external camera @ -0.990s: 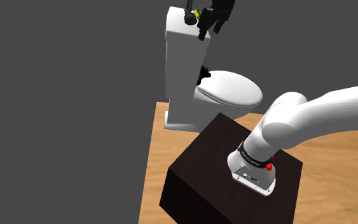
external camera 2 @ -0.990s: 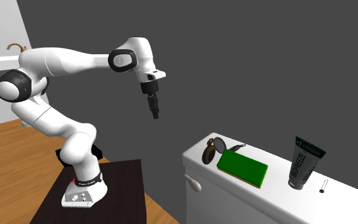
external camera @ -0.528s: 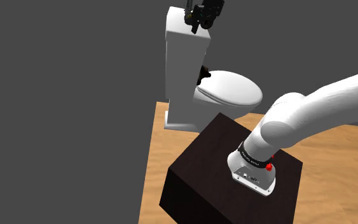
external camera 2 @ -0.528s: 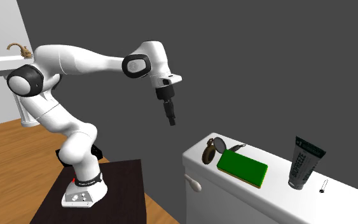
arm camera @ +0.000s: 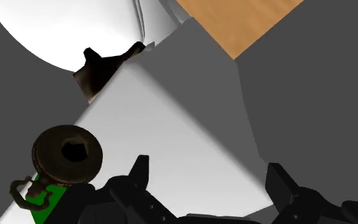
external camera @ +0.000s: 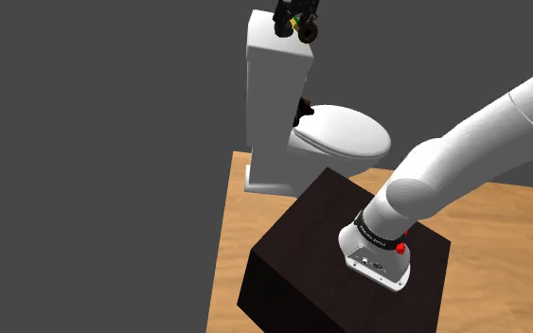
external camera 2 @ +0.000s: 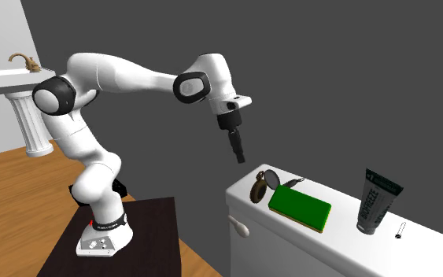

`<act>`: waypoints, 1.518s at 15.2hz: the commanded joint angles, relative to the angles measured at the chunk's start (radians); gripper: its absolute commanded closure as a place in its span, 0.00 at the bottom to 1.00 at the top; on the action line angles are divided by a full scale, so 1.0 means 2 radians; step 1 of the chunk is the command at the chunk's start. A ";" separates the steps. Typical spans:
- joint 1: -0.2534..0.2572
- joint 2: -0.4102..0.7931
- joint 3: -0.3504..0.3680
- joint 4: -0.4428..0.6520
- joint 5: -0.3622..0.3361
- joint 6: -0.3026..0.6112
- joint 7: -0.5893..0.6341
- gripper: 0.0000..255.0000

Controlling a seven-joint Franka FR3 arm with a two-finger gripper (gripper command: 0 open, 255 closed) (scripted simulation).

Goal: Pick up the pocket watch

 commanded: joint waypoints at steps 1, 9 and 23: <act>-0.005 0.027 -0.009 0.024 -0.001 0.013 -0.007 0.00; -0.025 0.152 -0.040 0.156 0.016 0.045 -0.035 0.00; -0.039 0.214 -0.051 0.181 0.028 0.098 -0.042 1.00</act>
